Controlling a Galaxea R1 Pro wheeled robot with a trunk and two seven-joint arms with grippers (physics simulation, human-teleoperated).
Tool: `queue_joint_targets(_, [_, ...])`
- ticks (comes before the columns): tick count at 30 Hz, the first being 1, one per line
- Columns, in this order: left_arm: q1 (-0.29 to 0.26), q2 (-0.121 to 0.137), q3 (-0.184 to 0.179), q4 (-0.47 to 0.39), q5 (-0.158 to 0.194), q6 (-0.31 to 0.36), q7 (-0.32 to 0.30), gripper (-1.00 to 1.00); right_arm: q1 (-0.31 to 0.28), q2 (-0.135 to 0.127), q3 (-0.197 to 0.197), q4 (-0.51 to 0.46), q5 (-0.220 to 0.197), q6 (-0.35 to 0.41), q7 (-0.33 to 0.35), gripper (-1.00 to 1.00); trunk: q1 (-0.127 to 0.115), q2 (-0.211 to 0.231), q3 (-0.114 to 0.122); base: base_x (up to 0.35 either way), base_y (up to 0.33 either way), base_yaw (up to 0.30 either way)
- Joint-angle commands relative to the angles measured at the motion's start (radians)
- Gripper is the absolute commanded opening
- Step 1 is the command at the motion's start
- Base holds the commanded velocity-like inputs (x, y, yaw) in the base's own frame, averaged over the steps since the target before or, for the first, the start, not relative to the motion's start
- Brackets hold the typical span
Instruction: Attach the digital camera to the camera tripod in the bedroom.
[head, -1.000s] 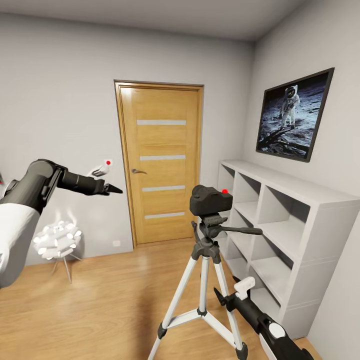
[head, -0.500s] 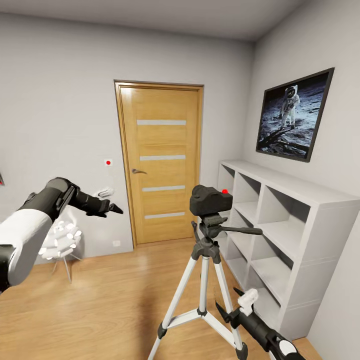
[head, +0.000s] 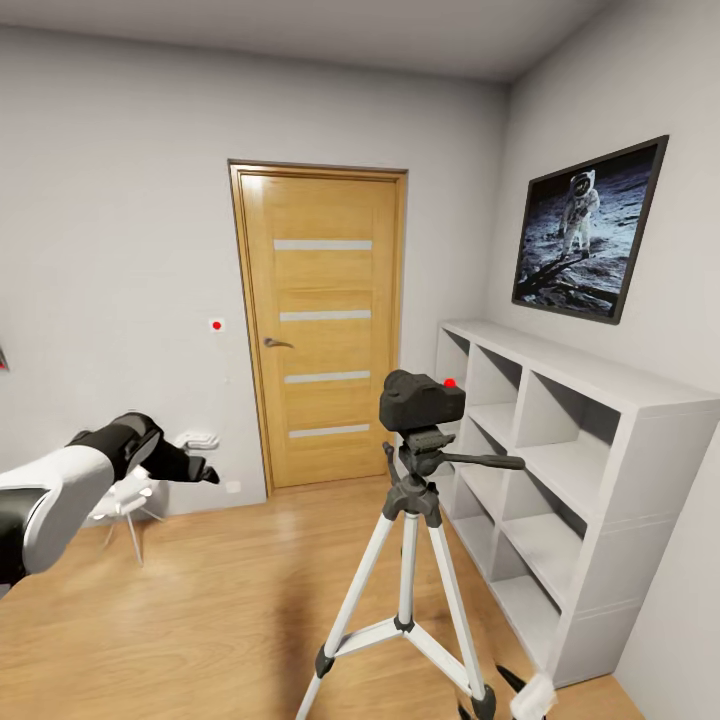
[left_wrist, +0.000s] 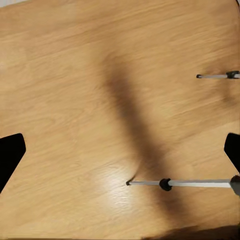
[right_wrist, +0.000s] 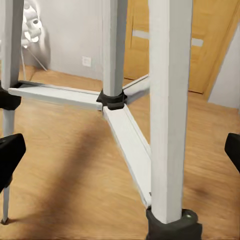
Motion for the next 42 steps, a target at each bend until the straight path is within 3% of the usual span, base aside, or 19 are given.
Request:
queue_joint_targets(1, [0.004,0.001,-0.005,0.000,-0.004,-0.001,-0.005,1.00,0.000,0.000,0.005,0.017,0.000,-0.017,-0.005,1.00,0.000,-0.001,0.000,0.000,0.000,0.000])
queue_joint_targets(6, [0.038,0.010,0.000,0.009,-0.004,-0.013,0.012,1.00,0.000,0.000,0.005,0.096,-0.002,-0.075,-0.007,1.00,0.000,-0.001,0.000,0.000,0.000,0.000])
queue_joint_targets(10, [0.066,0.013,0.001,0.010,-0.004,-0.014,0.037,1.00,0.001,-0.001,0.005,0.107,-0.003,-0.078,-0.017,1.00,0.000,-0.001,0.000,0.000,0.000,0.000])
queue_joint_targets(12, [0.096,0.013,0.001,0.011,-0.004,-0.015,0.069,1.00,0.006,-0.002,0.005,0.110,-0.002,-0.075,-0.037,1.00,0.000,-0.001,0.000,0.000,0.000,0.000])
queue_joint_targets(14, [0.160,0.013,0.002,0.011,-0.004,-0.017,0.125,1.00,0.030,-0.002,0.005,0.113,-0.002,-0.067,-0.096,1.00,0.000,-0.001,0.000,0.000,0.000,0.000])
queue_joint_targets(19, [0.230,0.012,0.003,0.012,-0.004,-0.017,0.156,1.00,0.061,-0.002,0.005,0.114,-0.001,-0.015,-0.171,1.00,0.000,-0.001,0.000,0.000,0.000,0.000])
queue_joint_targets(20, [0.257,0.013,0.003,0.012,-0.004,-0.017,0.160,1.00,0.067,-0.002,0.006,0.114,-0.001,0.028,-0.194,1.00,0.000,-0.001,0.000,0.000,0.000,0.000])
queue_joint_targets(21, [0.317,0.014,0.003,0.013,-0.003,-0.017,0.166,1.00,0.072,-0.002,0.006,0.114,0.000,0.149,-0.247,1.00,0.000,-0.001,0.000,0.000,0.000,0.000])
queue_joint_targets(22, [0.346,0.014,0.003,0.013,0.000,-0.017,0.173,1.00,0.074,-0.001,0.006,0.114,0.000,0.220,-0.282,1.00,0.000,-0.001,0.000,0.000,0.000,0.000])
queue_joint_targets(27, [0.437,0.012,0.004,0.014,0.021,-0.018,0.227,1.00,0.076,0.004,0.005,0.113,0.001,0.401,-0.430,1.00,0.000,-0.001,0.000,0.000,0.000,0.000])
queue_joint_targets(29, [0.494,0.008,0.004,0.015,0.046,-0.017,0.281,1.00,0.076,0.016,0.005,0.113,0.002,0.469,-0.526,1.00,0.000,-0.001,0.000,0.000,0.000,0.000])
queue_joint_targets(31, [0.549,-0.017,0.005,0.015,0.069,-0.013,0.313,1.00,0.080,0.027,0.005,0.114,0.002,0.523,-0.588,1.00,0.000,-0.001,0.000,0.000,0.000,0.000])
queue_joint_targets(33, [0.630,-0.052,0.005,0.016,0.077,-0.012,0.324,1.00,0.111,0.034,0.005,0.114,0.002,0.603,-0.609,1.00,0.000,-0.001,0.000,0.000,0.000,0.000])
queue_joint_targets(36, [0.705,-0.071,0.005,0.016,0.080,-0.014,0.326,1.00,0.147,0.046,0.005,0.114,0.002,0.669,-0.613,1.00,0.000,-0.001,0.000,0.000,0.000,0.000])
queue_joint_targets(42, [0.851,-0.101,0.005,0.016,0.083,-0.021,0.328,1.00,0.221,0.066,0.005,0.114,0.002,0.726,-0.612,1.00,0.000,-0.001,0.000,0.000,0.000,0.000])
